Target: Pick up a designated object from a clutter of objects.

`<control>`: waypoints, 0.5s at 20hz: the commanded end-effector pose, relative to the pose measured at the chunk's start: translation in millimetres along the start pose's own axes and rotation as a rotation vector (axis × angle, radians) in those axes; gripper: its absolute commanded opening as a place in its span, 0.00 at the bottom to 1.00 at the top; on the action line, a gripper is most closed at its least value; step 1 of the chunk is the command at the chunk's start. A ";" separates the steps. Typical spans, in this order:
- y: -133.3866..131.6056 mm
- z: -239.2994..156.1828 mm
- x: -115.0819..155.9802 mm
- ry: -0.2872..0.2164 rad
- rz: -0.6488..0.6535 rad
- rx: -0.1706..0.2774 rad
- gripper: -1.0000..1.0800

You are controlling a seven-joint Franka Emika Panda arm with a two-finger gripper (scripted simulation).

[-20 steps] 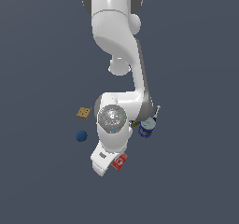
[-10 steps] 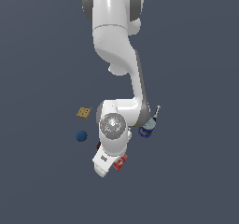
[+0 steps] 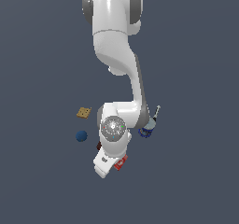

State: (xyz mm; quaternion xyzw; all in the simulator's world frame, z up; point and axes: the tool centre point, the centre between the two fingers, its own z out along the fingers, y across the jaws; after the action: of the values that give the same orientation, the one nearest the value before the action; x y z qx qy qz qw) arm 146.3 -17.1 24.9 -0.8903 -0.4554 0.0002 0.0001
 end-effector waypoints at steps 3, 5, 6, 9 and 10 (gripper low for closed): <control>0.2 -0.1 0.1 0.000 0.000 0.000 0.00; 0.2 -0.1 0.1 0.000 0.000 0.000 0.00; 0.2 -0.1 0.1 0.000 0.000 0.000 0.00; -0.2 -0.7 -0.1 0.000 0.000 0.000 0.00; -0.6 -1.4 -0.3 0.000 0.000 0.000 0.00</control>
State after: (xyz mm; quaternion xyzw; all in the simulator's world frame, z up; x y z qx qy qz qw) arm 146.0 -17.1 25.3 -0.8903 -0.4554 0.0002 0.0001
